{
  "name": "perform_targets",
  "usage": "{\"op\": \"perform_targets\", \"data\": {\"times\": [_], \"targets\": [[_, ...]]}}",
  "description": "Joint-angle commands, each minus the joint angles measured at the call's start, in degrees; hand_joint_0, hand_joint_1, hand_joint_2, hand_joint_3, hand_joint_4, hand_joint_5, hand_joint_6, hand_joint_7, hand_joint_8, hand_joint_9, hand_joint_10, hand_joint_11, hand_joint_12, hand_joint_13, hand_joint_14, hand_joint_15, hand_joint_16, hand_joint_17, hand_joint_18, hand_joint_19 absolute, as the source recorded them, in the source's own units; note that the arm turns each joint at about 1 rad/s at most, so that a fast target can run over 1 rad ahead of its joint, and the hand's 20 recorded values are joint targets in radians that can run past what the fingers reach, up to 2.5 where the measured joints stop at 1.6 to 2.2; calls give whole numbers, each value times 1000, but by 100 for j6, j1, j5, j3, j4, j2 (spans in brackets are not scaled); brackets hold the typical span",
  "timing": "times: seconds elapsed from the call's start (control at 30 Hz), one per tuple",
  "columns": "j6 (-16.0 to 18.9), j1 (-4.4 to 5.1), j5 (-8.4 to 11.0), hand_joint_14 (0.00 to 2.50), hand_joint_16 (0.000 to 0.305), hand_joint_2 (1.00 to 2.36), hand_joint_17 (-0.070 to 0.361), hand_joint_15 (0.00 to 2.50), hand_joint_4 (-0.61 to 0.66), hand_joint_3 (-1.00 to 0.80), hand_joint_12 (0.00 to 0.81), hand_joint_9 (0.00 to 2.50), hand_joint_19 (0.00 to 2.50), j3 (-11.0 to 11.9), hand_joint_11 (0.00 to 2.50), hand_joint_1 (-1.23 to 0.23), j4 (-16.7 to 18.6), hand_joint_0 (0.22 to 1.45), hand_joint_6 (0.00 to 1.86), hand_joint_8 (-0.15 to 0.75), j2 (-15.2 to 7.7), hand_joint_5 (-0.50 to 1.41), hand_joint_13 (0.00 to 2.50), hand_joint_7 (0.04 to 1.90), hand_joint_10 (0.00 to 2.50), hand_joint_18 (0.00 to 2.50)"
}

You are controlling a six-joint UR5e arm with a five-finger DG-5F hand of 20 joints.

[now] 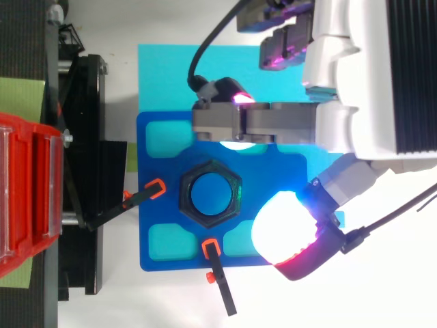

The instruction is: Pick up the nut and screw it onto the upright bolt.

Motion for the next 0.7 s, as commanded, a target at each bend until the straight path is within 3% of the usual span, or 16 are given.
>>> {"op": "perform_targets", "data": {"times": [0.0,0.07,0.13,0.27,0.33,0.57,0.67], "targets": [[-12,15,-8,3,21,1000,48,102,203,-500,210,1707,267,24,365,-191,117,512,505,276,1,4,1215,1169,14,900],[-3,15,-8,4,24,1000,54,94,221,-500,215,1650,277,24,346,-189,170,510,505,274,-7,-11,1142,1100,13,878],[5,42,-8,0,25,1000,56,29,238,-500,242,1511,188,6,285,-187,310,501,505,262,-16,-30,891,1046,10,608],[93,86,18,0,26,1000,58,0,252,-500,268,1311,32,-99,167,-179,565,489,504,253,-113,-54,685,959,6,334],[181,103,18,0,27,1000,61,0,238,-500,283,1173,0,-152,0,-162,662,477,503,253,-130,-68,540,829,0,163],[568,217,36,0,26,1000,59,0,240,-500,270,1115,0,-714,0,-145,1391,468,502,262,-183,-57,447,725,0,19],[621,226,36,0,27,1000,60,0,240,-500,270,1073,0,-758,0,-144,1488,467,503,266,-192,-57,441,725,0,13]]}}
